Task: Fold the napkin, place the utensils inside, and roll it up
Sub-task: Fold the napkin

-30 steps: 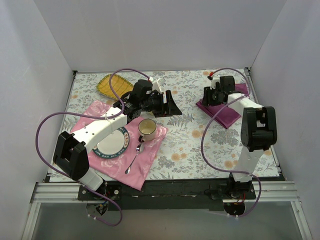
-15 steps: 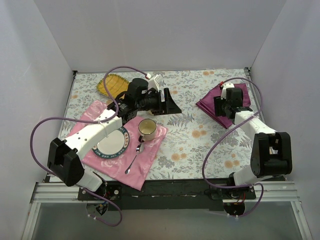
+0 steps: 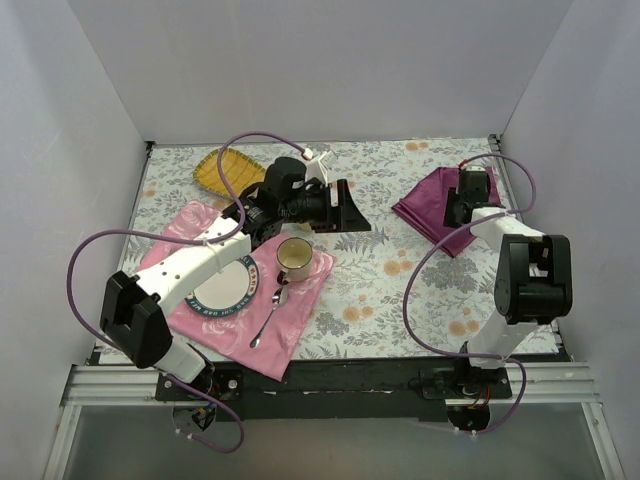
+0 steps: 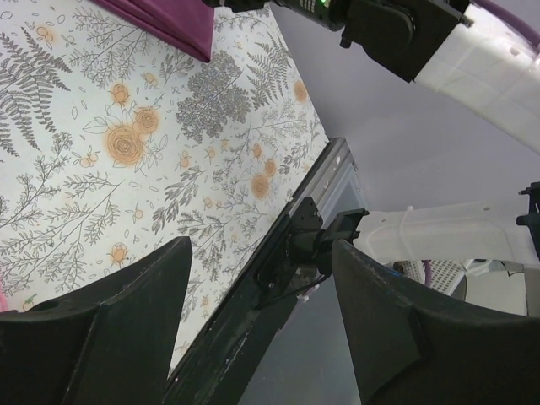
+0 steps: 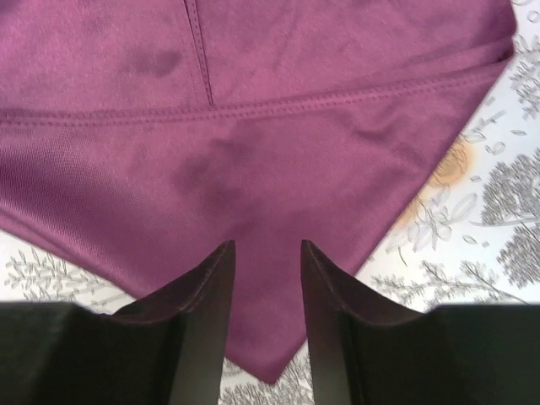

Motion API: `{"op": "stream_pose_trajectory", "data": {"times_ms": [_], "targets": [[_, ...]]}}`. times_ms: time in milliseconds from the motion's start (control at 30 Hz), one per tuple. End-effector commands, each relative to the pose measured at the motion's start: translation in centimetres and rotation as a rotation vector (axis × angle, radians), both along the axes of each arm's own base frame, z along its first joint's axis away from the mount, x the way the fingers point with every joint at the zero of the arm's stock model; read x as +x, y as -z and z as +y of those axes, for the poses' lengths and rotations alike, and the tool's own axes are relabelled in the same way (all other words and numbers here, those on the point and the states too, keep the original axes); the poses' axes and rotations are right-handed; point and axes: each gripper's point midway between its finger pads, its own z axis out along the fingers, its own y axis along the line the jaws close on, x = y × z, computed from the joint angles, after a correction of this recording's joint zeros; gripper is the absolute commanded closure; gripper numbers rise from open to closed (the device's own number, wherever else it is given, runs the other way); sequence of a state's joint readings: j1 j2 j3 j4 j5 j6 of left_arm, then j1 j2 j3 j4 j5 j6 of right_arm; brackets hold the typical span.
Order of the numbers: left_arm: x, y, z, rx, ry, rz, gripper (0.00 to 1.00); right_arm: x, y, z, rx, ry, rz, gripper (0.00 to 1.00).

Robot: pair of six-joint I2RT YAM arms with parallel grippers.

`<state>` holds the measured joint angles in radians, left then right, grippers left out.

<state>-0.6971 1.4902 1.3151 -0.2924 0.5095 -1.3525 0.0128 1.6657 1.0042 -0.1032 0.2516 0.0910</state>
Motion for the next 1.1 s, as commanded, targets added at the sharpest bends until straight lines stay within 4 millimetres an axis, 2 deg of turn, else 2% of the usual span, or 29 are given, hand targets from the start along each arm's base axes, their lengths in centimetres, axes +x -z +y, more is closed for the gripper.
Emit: {"op": "stream_pose_trajectory", "data": {"times_ms": [0, 67, 167, 233, 267, 333, 367, 400, 433, 500, 600, 700, 833, 900, 1067], "targets": [[0.3, -1.0, -0.8, 0.003, -0.006, -0.032, 0.34, 4.3, -2.2, 0.2, -0.001, -0.014, -0.095, 0.60], [0.6, -0.4, -1.3, 0.014, -0.012, -0.025, 0.34, 5.1, -1.9, 1.0, 0.030, -0.048, -0.087, 0.64], [0.7, -0.1, -1.9, 0.021, -0.004, -0.008, 0.35, 5.4, -1.9, 2.1, 0.052, -0.111, -0.084, 0.61], [1.1, 0.5, -2.0, 0.039, -0.019, -0.003, 0.35, 5.1, -2.4, 3.0, 0.027, -0.175, -0.105, 0.53], [1.3, 0.6, -2.1, 0.041, -0.024, -0.006, 0.35, 4.4, -1.8, 3.5, 0.008, -0.215, -0.098, 0.52], [1.6, 0.6, -2.0, 0.048, -0.030, -0.016, 0.35, 4.4, -3.3, 4.9, -0.039, -0.289, -0.150, 0.46], [1.6, 0.2, -2.1, 0.044, -0.026, -0.029, 0.35, 4.0, -3.2, 5.0, -0.104, -0.334, -0.145, 0.44], [1.6, 0.1, -2.1, 0.045, -0.024, -0.031, 0.35, 3.3, -2.8, 6.2, -0.133, -0.383, -0.140, 0.40], [1.6, 0.2, -2.2, 0.048, -0.017, -0.029, 0.35, 3.0, -3.0, 6.5, -0.160, -0.409, -0.142, 0.39], [1.5, 0.1, -2.2, 0.046, -0.015, -0.032, 0.35, 2.1, -2.0, 6.9, -0.238, -0.476, -0.112, 0.35], [1.3, 0.2, -2.0, 0.042, -0.015, -0.030, 0.35, 0.8, -0.9, 7.4, -0.299, -0.569, -0.045, 0.35], [1.2, 0.0, -2.0, 0.042, -0.008, -0.043, 0.35, 0.3, -0.7, 7.6, -0.372, -0.639, -0.033, 0.34], [1.1, 0.0, -1.8, 0.051, -0.003, -0.053, 0.35, -0.2, 0.1, 6.9, -0.481, -0.639, 0.015, 0.34], [1.0, -0.2, -1.7, 0.049, 0.000, -0.057, 0.35, -0.1, 0.0, 7.4, -0.491, -0.655, 0.003, 0.34], [0.8, -0.2, -1.5, 0.052, 0.000, -0.061, 0.35, -0.5, 1.4, 7.6, -0.497, -0.677, 0.062, 0.34]]}}
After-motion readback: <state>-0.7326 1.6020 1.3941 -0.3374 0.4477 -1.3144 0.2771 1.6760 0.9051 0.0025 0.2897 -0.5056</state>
